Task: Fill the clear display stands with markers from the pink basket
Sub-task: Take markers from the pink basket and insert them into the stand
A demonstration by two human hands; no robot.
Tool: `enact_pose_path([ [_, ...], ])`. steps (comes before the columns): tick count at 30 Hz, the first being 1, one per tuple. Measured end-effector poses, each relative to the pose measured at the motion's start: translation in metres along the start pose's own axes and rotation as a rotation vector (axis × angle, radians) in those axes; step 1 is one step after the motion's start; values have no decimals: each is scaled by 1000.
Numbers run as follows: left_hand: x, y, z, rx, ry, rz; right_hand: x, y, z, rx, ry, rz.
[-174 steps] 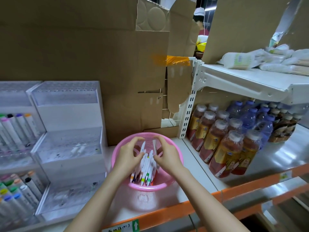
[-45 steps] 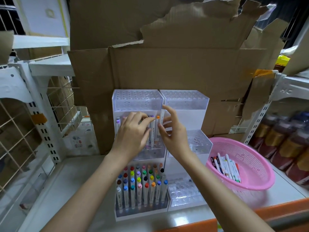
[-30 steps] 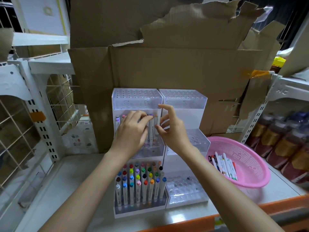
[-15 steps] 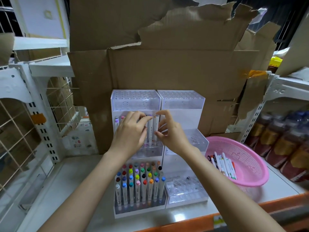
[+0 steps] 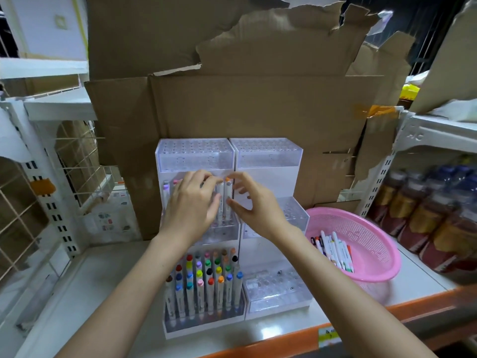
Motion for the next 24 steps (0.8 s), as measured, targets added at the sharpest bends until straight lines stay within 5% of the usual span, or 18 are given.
enact_pose_path([
  [10,88,-23,50,18,38,148,58,52,-79,116,255,141],
  [20,203,-34,150,-182,229,278,176,150,-131,-117,393,436],
  [24,215,-23,204,-407,193,241,206,164,-135,-232,414,447],
])
Point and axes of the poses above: each hand's wrist, its own y-axis away from the middle knuckle, its own z-axis out of the palm, x = y × z, the point moved 2 cm from there along -y, towards the middle knuckle, and after that the axes turned 5 degrees about y, right-handed, at the moved point
